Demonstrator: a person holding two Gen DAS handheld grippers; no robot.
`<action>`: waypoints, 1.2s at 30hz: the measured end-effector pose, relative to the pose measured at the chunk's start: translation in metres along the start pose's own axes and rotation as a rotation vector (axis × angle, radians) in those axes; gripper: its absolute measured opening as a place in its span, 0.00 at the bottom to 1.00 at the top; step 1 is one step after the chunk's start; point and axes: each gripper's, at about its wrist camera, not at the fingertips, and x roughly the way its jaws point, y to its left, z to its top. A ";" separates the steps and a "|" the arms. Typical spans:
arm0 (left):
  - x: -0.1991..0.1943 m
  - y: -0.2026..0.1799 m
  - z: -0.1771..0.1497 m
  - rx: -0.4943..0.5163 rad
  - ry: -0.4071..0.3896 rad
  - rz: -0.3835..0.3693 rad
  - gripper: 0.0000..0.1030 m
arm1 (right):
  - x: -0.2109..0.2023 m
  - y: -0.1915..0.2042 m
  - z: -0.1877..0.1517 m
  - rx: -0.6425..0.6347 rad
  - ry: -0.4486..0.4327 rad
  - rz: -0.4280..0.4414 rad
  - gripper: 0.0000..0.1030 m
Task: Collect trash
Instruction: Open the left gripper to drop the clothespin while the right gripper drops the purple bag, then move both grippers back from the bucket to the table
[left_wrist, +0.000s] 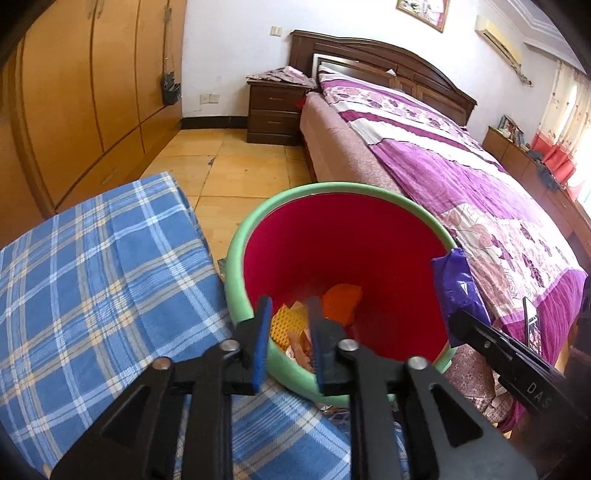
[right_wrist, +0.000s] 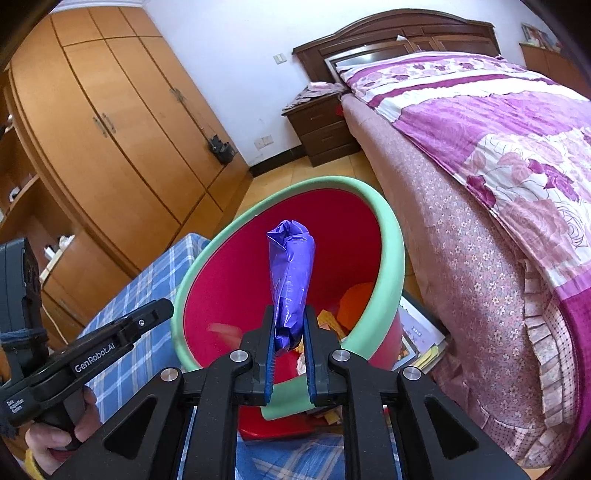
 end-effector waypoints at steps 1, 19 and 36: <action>-0.001 0.002 -0.001 -0.010 0.002 0.006 0.28 | 0.000 0.001 0.000 0.001 0.002 0.001 0.18; -0.061 0.054 -0.035 -0.102 0.006 0.155 0.41 | -0.018 0.037 -0.013 -0.079 -0.013 0.006 0.56; -0.139 0.104 -0.076 -0.205 -0.072 0.291 0.41 | -0.045 0.112 -0.050 -0.207 -0.029 0.093 0.65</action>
